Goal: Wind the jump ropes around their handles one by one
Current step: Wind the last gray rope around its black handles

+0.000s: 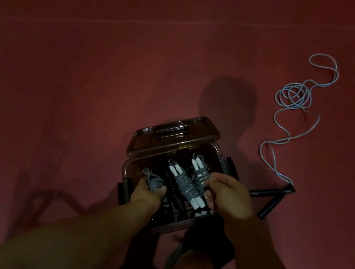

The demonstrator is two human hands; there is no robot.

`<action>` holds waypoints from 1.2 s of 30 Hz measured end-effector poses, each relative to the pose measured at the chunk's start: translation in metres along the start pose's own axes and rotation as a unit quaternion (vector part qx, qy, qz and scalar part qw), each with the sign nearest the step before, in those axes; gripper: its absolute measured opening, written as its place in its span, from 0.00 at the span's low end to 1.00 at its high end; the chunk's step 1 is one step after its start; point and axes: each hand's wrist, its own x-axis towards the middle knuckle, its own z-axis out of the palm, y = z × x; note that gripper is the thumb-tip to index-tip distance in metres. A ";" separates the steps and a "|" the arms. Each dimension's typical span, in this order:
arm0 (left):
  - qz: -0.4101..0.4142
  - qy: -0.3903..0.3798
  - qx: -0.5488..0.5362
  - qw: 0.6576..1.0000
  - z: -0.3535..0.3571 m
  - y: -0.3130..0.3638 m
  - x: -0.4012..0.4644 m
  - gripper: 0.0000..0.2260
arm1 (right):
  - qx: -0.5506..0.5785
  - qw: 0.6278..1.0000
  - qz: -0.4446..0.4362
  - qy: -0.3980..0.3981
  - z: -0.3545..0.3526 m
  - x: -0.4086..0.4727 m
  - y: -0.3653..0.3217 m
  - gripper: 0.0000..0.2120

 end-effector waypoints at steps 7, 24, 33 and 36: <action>0.140 -0.021 0.047 0.989 0.006 -0.017 -0.028 0.32 | 0.028 0.999 -0.039 0.025 -0.008 -0.005 -0.009 0.05; 0.345 -0.209 0.268 0.875 0.214 0.070 -0.067 0.16 | -0.019 0.969 0.005 0.245 -0.183 0.023 0.032 0.05; 0.305 -0.140 0.473 0.815 0.281 0.035 -0.014 0.39 | 0.068 0.967 -0.007 0.246 -0.207 0.066 0.105 0.11; 0.307 -0.137 0.533 0.777 0.290 0.032 -0.010 0.26 | 0.090 0.957 -0.017 0.276 -0.211 0.070 0.115 0.12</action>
